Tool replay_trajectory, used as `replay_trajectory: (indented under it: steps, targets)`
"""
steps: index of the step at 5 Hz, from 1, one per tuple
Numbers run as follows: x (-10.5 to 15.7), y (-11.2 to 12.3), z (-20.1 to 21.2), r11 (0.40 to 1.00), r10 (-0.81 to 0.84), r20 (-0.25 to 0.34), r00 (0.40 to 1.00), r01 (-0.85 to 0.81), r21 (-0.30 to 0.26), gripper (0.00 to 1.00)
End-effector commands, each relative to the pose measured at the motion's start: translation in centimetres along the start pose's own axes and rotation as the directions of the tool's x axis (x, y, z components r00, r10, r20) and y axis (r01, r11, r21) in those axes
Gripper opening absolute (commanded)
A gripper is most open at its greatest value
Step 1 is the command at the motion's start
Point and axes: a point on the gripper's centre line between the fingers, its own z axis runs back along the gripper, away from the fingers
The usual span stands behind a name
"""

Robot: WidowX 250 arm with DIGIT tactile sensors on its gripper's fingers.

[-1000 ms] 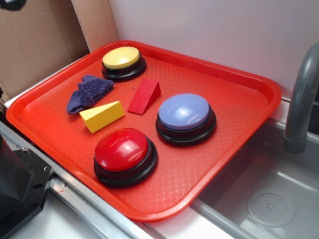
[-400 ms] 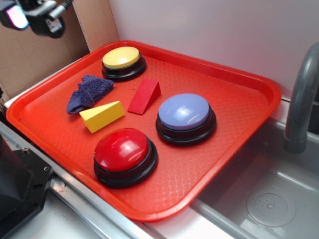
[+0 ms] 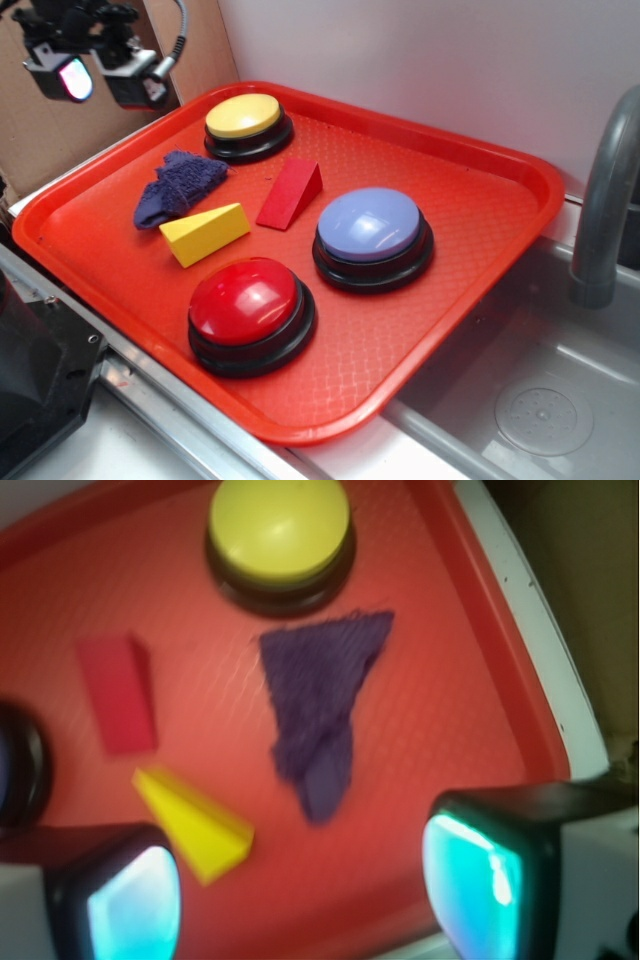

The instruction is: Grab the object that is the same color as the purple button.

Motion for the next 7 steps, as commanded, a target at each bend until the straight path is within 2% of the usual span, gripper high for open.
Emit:
replay_trajectory:
  steps: [1,2,3,5,6,7]
  targets:
    - [1.9,1.4,-4.8,0.993,0.085,0.017,0.996,-0.086,0.082,1.00]
    - [2.1,1.8,-5.9,0.991,0.111,0.033,0.993,-0.114,0.068,1.00]
    - [2.4,1.9,-8.5,0.988,0.103,-0.015,0.995,-0.101,0.118,1.00]
    - [2.7,2.1,-10.8,0.992,0.081,-0.013,0.997,-0.080,0.095,0.99]
    - [2.6,2.2,-10.7,0.991,0.107,0.020,0.994,-0.108,0.083,0.00]
    - [2.6,2.3,-10.0,0.988,0.121,0.008,0.993,-0.121,0.097,0.00]
